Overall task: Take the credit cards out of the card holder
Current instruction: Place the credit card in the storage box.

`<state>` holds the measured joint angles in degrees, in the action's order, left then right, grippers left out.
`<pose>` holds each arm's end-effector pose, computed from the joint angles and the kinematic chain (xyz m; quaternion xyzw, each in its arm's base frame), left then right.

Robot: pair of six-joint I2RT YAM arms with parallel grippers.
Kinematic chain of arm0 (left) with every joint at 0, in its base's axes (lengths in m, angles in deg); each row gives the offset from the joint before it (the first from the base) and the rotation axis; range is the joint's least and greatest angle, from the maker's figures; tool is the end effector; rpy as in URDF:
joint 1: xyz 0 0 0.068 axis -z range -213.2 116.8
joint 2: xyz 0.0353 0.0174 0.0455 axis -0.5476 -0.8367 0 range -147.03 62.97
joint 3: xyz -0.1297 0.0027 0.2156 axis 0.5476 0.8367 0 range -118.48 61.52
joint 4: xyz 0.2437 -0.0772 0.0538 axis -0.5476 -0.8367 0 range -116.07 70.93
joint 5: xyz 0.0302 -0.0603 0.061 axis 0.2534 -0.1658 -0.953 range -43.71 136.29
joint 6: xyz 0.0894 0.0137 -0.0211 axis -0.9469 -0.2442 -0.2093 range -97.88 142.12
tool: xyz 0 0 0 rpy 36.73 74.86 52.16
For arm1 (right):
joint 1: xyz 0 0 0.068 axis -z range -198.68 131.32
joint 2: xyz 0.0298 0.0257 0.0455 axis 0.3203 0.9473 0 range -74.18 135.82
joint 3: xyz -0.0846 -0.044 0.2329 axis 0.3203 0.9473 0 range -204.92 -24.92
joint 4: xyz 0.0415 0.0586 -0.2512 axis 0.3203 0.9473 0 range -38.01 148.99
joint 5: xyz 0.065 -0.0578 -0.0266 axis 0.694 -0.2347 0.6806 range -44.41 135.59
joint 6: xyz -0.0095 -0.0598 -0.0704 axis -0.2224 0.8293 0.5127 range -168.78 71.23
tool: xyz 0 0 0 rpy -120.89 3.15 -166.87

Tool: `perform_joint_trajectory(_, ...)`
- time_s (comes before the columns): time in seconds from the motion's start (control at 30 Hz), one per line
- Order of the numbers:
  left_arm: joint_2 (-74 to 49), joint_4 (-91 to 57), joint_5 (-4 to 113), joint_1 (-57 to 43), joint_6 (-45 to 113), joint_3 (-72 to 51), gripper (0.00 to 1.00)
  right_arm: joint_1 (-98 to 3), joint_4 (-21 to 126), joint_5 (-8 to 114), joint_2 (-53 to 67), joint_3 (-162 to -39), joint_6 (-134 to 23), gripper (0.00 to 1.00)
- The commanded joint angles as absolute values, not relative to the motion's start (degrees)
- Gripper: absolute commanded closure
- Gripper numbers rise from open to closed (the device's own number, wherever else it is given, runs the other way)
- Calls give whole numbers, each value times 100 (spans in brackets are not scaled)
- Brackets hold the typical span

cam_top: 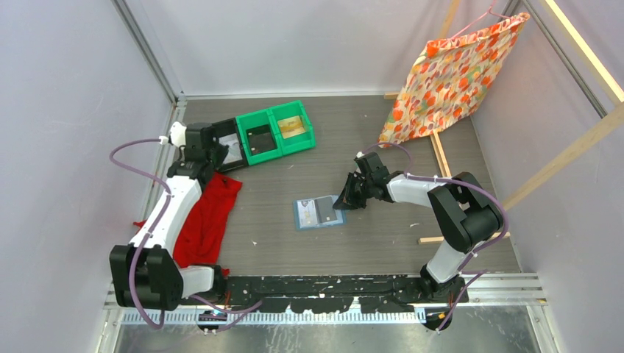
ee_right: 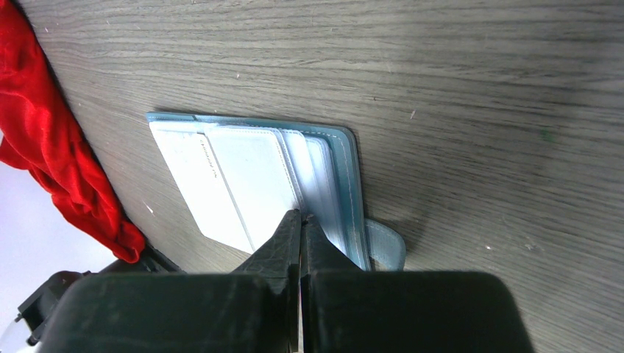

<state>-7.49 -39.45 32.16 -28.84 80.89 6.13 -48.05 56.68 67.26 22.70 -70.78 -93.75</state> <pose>0.3180 -0.0037 0.2460 -0.4533 0.7587 -0.1450 0.4448 0.2769 0.1912 0.0761 0.0726 0.9374 0.3181 0.1222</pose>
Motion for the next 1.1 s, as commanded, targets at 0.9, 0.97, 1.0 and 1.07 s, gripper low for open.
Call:
perform_joint_trajectory(0.9, -2873, -412, 1607, -2938, 11525, 1349, 99, -4455, 6285, 6356, 2880, -6868, -8980, 99)
perform_joint_trajectory(0.97, -3044, -369, 1597, -2936, 11641, 1301, 99, -4437, 6285, 6367, 2922, -6878, -8968, 99)
perform_joint_trajectory(1.0, -3125, -323, 1611, -2941, 11696, 1287, 100, -4425, 6283, 6374, 2946, -6882, -8965, 99)
perform_joint_trajectory(1.07, -3277, -257, 1638, -2942, 11785, 1272, 100, -4405, 6290, 6386, 2984, -6901, -8947, 99)
